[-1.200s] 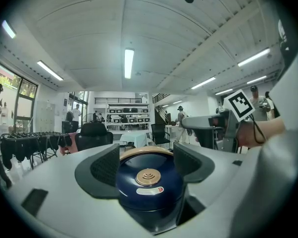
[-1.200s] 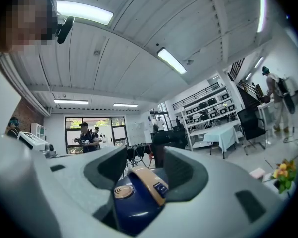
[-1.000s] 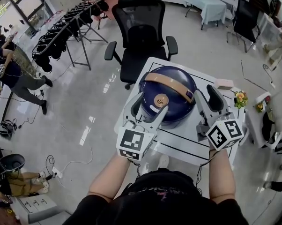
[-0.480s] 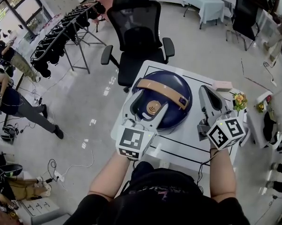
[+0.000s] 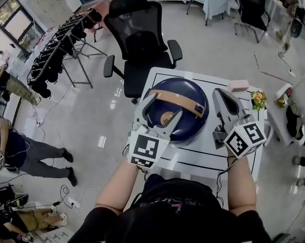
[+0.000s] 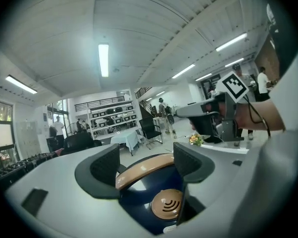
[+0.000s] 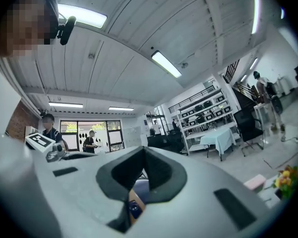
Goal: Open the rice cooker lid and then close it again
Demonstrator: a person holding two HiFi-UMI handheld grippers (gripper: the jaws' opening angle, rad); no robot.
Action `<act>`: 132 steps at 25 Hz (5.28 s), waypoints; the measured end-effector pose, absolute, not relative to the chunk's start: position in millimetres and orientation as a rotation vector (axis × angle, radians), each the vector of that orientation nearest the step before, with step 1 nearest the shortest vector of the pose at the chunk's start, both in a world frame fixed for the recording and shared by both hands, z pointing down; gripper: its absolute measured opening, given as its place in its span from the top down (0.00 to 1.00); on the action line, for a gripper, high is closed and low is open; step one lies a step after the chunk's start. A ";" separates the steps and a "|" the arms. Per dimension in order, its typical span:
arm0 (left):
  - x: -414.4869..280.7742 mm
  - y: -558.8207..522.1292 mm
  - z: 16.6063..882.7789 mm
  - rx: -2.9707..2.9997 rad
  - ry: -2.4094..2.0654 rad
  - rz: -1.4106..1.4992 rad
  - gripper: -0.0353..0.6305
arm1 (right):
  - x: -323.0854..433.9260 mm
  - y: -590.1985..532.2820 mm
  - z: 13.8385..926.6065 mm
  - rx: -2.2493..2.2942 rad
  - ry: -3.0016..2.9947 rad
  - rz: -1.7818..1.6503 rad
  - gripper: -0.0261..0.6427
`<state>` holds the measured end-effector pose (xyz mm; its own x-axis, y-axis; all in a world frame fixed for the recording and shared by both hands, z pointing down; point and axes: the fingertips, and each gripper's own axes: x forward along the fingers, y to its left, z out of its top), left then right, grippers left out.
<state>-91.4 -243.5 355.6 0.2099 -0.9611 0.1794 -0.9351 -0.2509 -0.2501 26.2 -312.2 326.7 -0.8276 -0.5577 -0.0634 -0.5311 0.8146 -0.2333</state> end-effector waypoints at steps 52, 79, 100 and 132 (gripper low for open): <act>-50.4 -293.2 432.5 -2.065 0.868 -1.189 0.65 | 1.6 -295.6 416.5 -1.240 2.869 -0.645 0.96; -50.6 -293.8 434.6 -2.022 0.856 -1.152 0.68 | 4.9 -290.6 416.0 -1.380 2.742 -0.592 0.96; -97.9 -298.0 371.3 -2.338 1.036 -0.818 0.68 | 51.9 -287.9 355.2 -1.541 2.564 -0.387 0.96; -268.3 -298.5 334.7 -2.566 1.492 -0.248 0.76 | -65.8 -300.0 359.3 -1.366 2.704 -0.373 0.96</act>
<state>-268.3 -298.5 334.7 0.4878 -0.8708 0.0608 -0.8438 -0.4882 -0.2228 -65.8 -300.0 359.3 -0.5965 -0.8020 0.0303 -0.7803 0.5707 -0.2559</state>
